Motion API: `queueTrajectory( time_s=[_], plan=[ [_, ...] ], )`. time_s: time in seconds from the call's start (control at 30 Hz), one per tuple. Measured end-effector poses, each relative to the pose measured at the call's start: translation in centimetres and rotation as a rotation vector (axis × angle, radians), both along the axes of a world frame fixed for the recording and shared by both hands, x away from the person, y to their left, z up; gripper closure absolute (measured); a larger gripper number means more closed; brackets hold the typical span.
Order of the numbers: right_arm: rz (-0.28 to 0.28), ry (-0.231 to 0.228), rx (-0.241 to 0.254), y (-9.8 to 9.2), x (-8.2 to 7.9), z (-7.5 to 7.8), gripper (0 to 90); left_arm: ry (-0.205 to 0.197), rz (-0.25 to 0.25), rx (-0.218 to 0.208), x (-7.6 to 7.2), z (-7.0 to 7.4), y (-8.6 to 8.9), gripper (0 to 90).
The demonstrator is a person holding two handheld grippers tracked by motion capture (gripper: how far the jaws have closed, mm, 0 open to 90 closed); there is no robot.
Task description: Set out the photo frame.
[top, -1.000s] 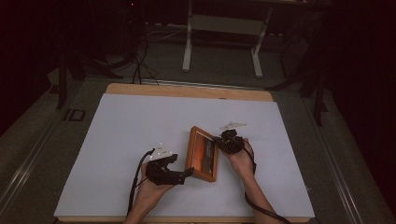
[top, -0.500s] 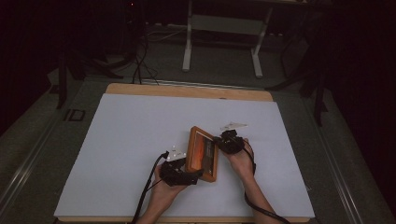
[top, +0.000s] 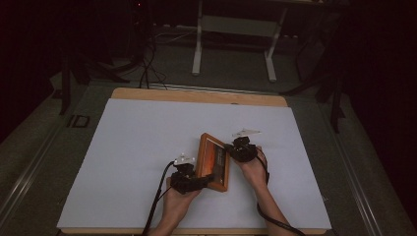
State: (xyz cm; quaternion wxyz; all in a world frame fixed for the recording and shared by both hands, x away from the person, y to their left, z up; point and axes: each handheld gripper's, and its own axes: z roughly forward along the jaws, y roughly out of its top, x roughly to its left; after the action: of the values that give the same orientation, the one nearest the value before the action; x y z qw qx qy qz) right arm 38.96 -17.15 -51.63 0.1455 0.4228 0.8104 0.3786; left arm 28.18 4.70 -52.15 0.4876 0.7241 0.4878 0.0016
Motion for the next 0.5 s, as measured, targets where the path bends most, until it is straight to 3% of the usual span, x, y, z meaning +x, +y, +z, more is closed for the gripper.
queueTrajectory(
  time_s=[0.27,0.5],
  plan=[
    [0.016,-0.001,-0.014,-0.1,-0.1,0.2,89.9,0.007,0.001,-0.017,-0.1,0.0,0.0,51.9],
    [0.007,-0.027,-0.002,-2.0,-1.0,1.5,86.2,-0.016,-0.002,-0.006,-0.5,0.2,-0.5,54.5]
  ],
)
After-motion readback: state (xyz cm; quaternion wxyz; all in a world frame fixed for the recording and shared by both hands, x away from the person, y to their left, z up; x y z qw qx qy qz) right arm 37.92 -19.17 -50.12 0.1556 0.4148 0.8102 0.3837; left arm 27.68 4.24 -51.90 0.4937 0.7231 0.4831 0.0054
